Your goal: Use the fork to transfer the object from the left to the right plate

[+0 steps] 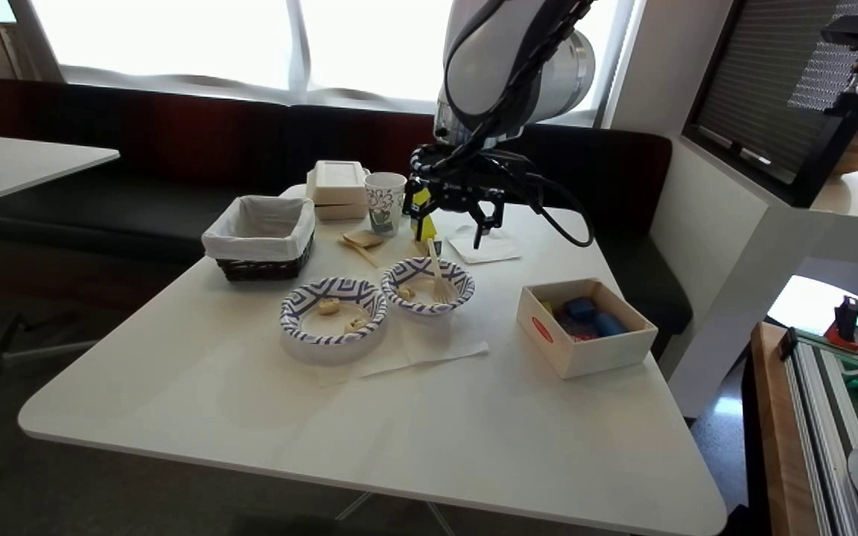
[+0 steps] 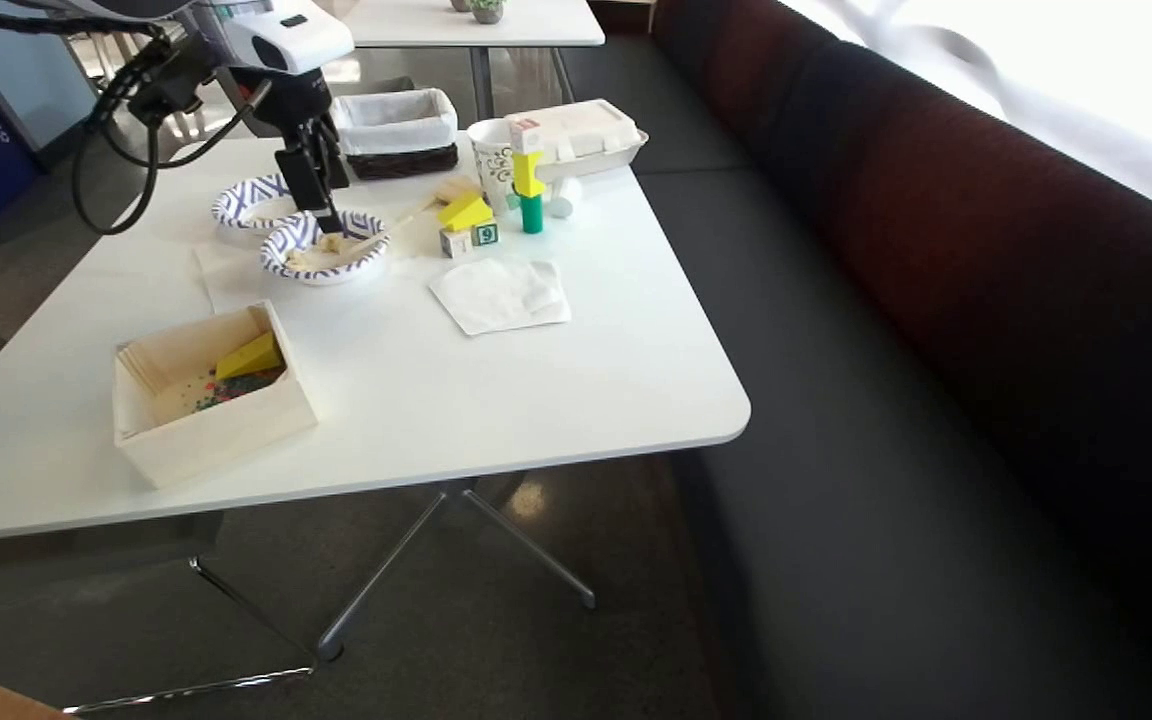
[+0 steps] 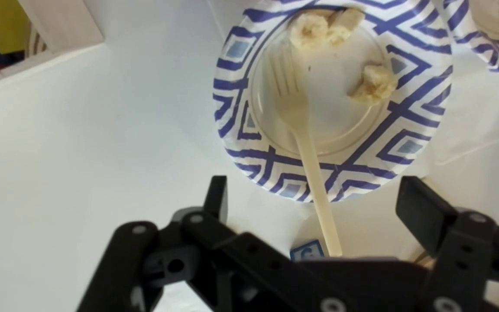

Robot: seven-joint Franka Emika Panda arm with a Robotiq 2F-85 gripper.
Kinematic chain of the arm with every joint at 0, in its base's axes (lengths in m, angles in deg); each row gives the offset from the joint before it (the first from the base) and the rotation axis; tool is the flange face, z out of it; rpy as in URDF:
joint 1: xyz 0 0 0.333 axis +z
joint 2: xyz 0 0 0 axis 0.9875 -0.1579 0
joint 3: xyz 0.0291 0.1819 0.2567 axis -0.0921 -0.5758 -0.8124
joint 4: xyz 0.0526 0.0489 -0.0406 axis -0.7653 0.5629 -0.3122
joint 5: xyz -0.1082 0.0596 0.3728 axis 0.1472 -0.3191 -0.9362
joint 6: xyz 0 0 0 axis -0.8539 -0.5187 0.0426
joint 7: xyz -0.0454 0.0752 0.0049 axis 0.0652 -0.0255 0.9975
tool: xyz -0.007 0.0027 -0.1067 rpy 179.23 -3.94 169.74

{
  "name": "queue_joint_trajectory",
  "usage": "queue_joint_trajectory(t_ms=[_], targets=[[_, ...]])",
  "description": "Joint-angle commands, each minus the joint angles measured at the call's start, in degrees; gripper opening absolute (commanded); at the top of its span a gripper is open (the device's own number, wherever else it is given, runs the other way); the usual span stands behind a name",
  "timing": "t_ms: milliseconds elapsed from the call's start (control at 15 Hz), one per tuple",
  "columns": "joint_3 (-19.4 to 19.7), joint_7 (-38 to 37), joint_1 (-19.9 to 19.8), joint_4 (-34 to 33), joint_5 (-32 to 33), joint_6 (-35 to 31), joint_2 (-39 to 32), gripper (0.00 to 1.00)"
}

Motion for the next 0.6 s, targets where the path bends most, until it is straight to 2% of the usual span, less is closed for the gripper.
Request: queue_joint_trajectory(t_ms=[0,467,533], targets=[[0.95,2.22,1.32,-0.73,-2.82,-0.03,-0.92,1.00],[1.69,3.12,2.10,-3.43,-3.31,-0.26,-4.17,1.00],[1.73,3.27,2.13,-3.80,-3.46,-0.24,-4.65,0.94]])
